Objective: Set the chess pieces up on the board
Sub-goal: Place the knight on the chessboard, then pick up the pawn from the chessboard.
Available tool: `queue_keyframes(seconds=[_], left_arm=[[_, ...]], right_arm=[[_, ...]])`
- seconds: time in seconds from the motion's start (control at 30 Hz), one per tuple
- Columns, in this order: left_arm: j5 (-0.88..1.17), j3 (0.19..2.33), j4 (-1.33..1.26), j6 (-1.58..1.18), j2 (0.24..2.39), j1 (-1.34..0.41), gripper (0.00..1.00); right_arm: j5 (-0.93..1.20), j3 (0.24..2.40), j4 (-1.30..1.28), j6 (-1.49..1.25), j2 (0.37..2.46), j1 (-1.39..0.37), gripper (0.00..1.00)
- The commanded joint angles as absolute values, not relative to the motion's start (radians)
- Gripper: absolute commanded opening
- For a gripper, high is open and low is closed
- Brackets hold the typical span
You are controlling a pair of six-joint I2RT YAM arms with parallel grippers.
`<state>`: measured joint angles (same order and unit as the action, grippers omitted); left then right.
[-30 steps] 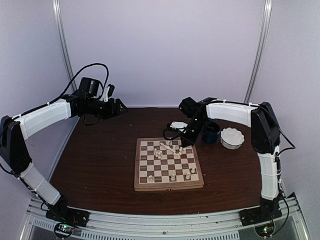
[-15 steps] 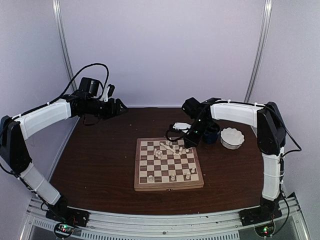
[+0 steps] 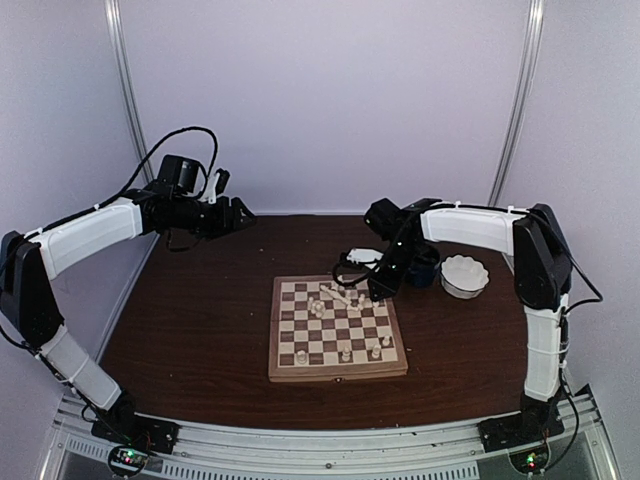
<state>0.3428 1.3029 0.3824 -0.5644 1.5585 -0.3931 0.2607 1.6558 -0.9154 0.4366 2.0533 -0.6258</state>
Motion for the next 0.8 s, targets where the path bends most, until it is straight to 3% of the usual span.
queue_keyframes(seconds=[0.0, 0.77], left_arm=[[0.358, 1.319, 0.337, -0.572, 1.566, -0.383, 0.69], [0.362, 1.321, 0.336, -0.573, 1.565, -0.383, 0.69]], right_arm=[[0.236, 1.641, -0.921, 0.43, 2.042, -0.618, 0.23], [0.241, 1.648, -0.93, 0.422, 2.068, -0.619, 0.16]])
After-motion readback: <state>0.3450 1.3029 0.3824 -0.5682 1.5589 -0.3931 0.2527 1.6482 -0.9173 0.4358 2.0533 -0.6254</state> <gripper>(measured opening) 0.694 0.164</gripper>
